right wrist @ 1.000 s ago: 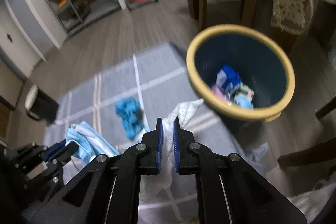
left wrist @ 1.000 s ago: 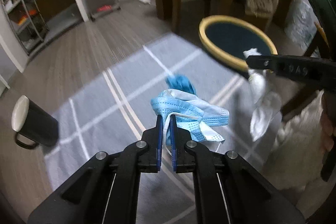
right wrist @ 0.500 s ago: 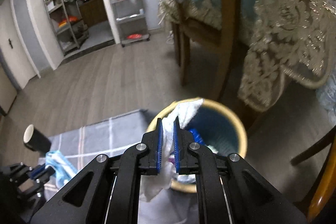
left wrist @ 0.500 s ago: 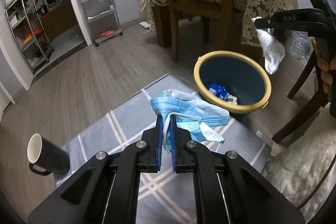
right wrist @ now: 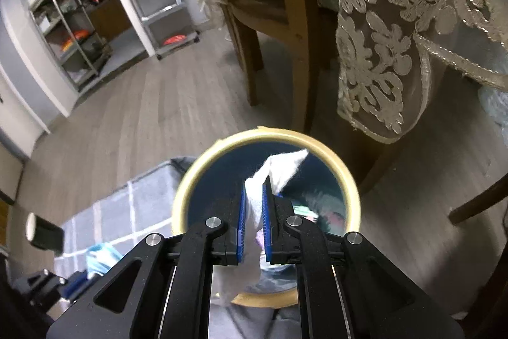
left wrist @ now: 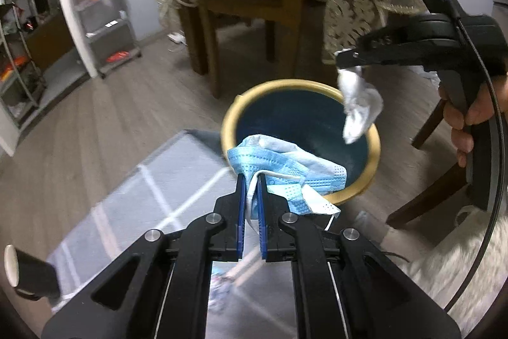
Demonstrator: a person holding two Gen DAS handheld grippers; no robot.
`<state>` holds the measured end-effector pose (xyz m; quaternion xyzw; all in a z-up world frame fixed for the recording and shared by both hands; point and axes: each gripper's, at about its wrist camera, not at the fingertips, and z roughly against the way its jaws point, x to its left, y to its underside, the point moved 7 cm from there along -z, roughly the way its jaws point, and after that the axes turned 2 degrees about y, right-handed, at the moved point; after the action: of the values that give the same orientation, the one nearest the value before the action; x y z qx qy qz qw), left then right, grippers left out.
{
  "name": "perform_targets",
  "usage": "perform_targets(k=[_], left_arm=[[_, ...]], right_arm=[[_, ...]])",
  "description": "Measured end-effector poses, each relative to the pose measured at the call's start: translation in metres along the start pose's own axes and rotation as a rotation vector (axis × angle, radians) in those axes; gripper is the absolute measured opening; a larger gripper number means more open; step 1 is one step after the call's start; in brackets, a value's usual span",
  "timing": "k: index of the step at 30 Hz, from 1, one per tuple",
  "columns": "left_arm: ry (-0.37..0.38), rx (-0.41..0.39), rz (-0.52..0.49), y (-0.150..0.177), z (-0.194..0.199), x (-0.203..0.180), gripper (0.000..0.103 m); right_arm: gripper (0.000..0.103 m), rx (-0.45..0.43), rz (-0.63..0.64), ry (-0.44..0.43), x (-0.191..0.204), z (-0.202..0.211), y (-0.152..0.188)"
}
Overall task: Collect trash
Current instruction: 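Carry tissue and blue mask over the bin and open both tools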
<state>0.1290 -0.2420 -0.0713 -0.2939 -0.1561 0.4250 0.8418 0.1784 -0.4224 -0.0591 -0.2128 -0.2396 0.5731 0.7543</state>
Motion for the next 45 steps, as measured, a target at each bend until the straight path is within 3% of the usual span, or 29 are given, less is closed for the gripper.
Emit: perform_targets(k=[7,19,24,30,38,40,44,45], left_arm=[[0.003,0.055,-0.046,-0.006,-0.044,-0.019,0.006],[-0.047,0.072,-0.031,-0.039,-0.082,-0.011,0.007],[-0.055,0.074,-0.032,-0.04,-0.087,-0.009,0.012],[-0.058,0.037,-0.032,-0.042,-0.082,-0.01,0.035],[-0.078,-0.003,-0.035,-0.039,-0.064,-0.003,0.053],[-0.091,-0.01,-0.031,-0.036,-0.056,0.002,0.058],[-0.121,-0.027,-0.011,-0.027,-0.037,0.015,0.074],[-0.13,-0.031,-0.005,-0.025,-0.033,0.019,0.078]], right_arm=[[0.01,0.033,0.124,0.079,0.005,-0.022,0.003],[0.011,0.025,0.108,0.062,0.001,-0.031,-0.004],[0.011,0.022,0.094,0.057,-0.002,-0.031,-0.005],[0.015,0.013,0.085,0.053,-0.002,-0.028,-0.007],[0.035,-0.009,0.089,0.047,0.006,-0.022,-0.011],[0.053,-0.032,0.093,0.053,0.009,-0.016,-0.014],[0.062,-0.083,0.124,0.042,0.022,-0.003,-0.017],[0.081,-0.103,0.139,0.042,0.026,0.001,-0.017]])
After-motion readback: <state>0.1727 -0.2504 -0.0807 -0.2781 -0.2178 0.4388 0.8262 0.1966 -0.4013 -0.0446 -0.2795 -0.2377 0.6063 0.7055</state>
